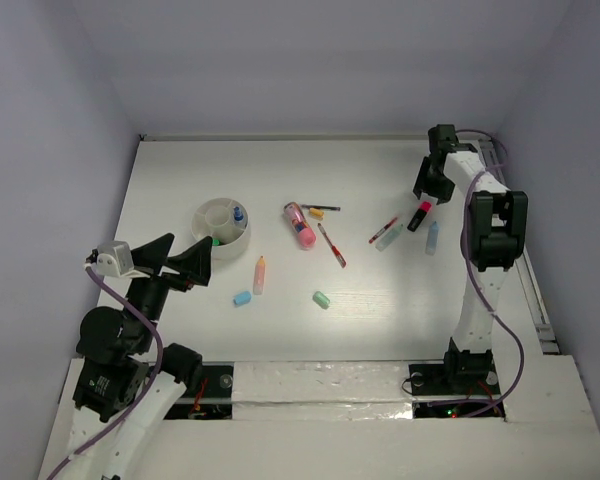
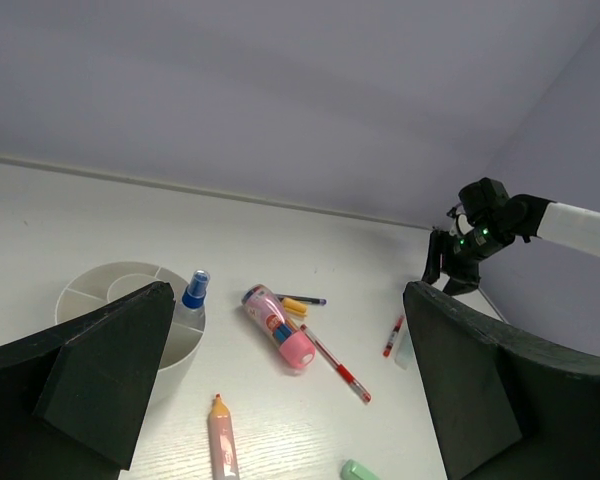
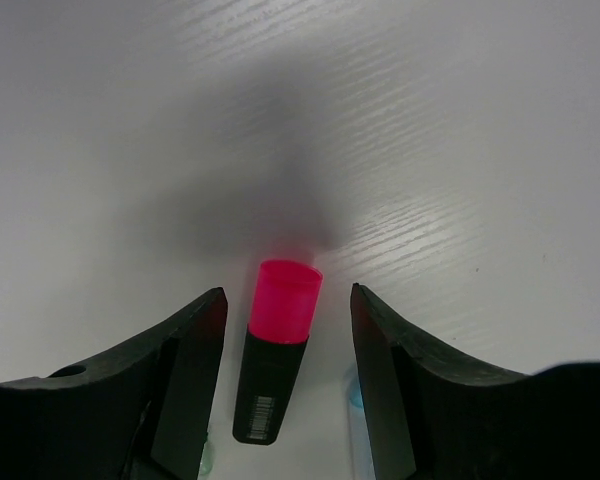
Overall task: Sort the stationery into containers
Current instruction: Pick up the pen from the center of the board.
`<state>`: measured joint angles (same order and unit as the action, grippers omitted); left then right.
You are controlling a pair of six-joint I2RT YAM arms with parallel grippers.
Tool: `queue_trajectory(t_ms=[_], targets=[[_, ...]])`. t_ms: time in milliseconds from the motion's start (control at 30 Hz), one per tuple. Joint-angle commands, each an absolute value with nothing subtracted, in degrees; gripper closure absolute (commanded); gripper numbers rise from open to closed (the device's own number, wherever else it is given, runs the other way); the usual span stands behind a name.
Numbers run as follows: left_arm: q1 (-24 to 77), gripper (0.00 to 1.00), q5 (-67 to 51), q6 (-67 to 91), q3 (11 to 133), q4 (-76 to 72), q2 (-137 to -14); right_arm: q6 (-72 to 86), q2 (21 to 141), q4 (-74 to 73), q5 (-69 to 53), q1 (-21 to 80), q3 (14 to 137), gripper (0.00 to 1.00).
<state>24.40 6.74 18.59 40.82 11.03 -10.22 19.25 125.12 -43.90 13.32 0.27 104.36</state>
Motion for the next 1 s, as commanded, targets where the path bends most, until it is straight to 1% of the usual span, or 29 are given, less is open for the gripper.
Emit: queue_trajectory(t_ms=[0, 133, 267, 500, 667, 700, 867, 900, 967], targets=[[24.70, 0.01, 7.03, 19.07, 41.48, 9.40, -9.14, 18.02, 126.91, -47.63, 13.63, -0.09, 107.40, 0.42], [25.22, 0.01, 6.86, 19.16, 41.40, 9.49, -9.23, 17.75, 128.14, -48.43, 12.75, -0.09, 108.28, 0.42], [25.22, 0.01, 6.77, 19.25, 41.48, 9.49, -9.32, 17.75, 129.02, -48.60, 12.48, -0.09, 108.72, 0.46], [25.22, 0.01, 6.77, 19.16, 41.40, 9.49, -9.40, 18.28, 129.73, -48.08, 11.25, -0.09, 108.46, 0.57], [25.22, 0.01, 6.68, 19.25, 41.40, 9.49, -9.32, 18.54, 129.55, -47.81, 11.25, -0.09, 108.28, 0.58], [25.22, 0.01, 6.77, 19.25, 41.48, 9.49, -9.32, 18.54, 129.55, -47.64, 11.16, -0.09, 108.28, 0.62], [25.22, 0.01, 6.86, 19.25, 41.48, 9.67, -9.32, 18.90, 129.90, -47.29, 10.90, -0.09, 108.19, 0.65], [25.22, 0.01, 6.94, 19.16, 41.48, 9.67, -9.32, 18.98, 129.90, -46.85, 10.64, -0.09, 107.93, 0.73], [25.22, 0.01, 6.86, 19.16, 41.40, 9.67, -9.32, 19.07, 129.55, -46.06, 10.11, -0.09, 107.41, 0.76]])
